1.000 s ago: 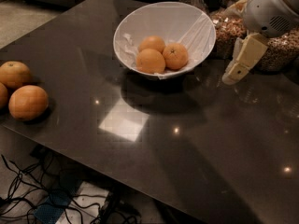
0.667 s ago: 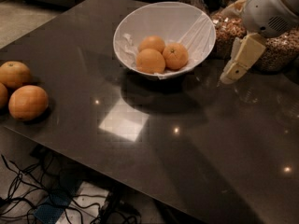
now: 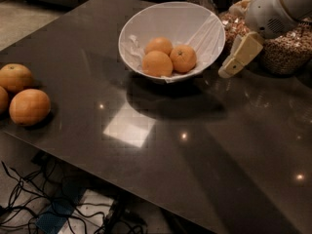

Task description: Pick orange from white bowl

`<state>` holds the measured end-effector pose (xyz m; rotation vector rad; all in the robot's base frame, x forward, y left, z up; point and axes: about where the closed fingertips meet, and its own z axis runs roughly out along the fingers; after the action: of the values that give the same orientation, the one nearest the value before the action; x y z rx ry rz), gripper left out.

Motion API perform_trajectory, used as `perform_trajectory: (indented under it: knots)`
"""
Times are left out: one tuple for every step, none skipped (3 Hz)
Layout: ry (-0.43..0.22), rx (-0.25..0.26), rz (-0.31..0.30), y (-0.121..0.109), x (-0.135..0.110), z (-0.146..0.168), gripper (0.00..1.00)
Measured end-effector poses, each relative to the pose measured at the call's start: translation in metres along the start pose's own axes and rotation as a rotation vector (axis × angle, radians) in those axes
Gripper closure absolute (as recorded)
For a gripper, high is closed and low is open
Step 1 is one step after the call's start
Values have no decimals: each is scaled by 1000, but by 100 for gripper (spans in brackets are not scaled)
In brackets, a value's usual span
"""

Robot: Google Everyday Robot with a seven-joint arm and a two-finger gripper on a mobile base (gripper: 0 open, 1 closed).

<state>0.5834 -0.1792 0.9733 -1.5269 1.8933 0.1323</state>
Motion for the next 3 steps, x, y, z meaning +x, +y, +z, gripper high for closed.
perform_trajectory:
  knots:
    - [-21, 6, 36, -17, 0, 15, 0]
    - [-26, -3, 25, -26, -10, 28, 12]
    - [-24, -24, -8, -29, -24, 41, 17]
